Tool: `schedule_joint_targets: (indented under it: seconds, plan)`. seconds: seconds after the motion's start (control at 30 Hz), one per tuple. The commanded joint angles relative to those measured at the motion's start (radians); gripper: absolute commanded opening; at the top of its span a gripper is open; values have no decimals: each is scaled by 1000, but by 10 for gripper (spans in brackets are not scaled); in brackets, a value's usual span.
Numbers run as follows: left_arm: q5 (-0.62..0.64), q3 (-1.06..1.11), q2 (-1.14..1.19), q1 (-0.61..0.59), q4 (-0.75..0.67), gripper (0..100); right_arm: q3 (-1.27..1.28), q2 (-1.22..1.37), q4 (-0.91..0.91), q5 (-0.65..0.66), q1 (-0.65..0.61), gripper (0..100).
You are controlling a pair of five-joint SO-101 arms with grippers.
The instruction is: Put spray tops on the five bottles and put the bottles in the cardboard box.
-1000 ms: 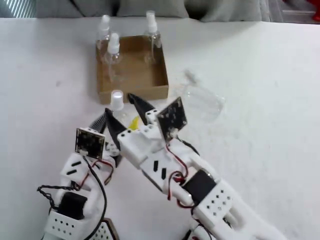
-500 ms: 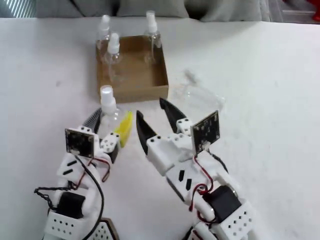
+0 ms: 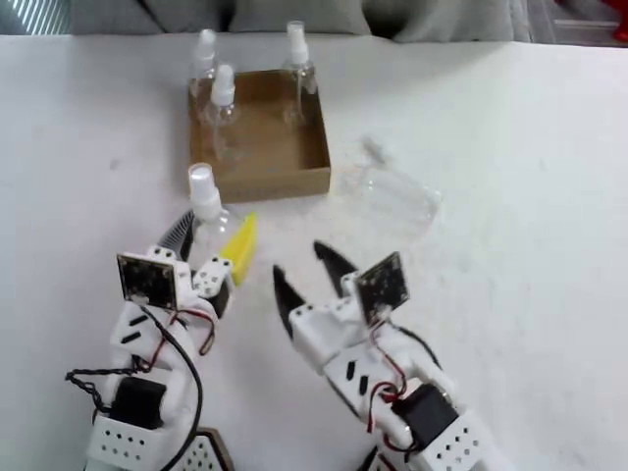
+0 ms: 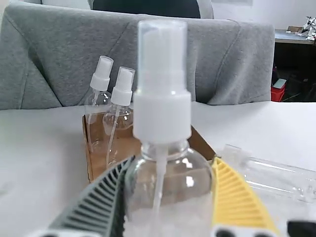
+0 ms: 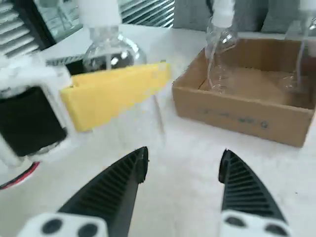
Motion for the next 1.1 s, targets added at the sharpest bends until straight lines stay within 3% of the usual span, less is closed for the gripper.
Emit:
schedule_joint_targets:
  seconds: [0.0,0.07,0.23,0.47,0.73,1.07]
  plan:
    - [75,-3,-18,-5,-31,124,48,-99,8,14,-45,209]
    - [114,11,-15,-2,-15,124,46,-101,28,12,-4,209]
    - [55,9,-15,-10,44,124,49,-94,88,8,110,209]
    - [2,9,-12,-21,-189,124,51,-94,117,8,134,209]
    - [-2,9,-12,-38,-347,124,52,-94,117,9,134,209]
    - [-2,-58,-12,-30,-402,121,52,-94,117,11,136,209]
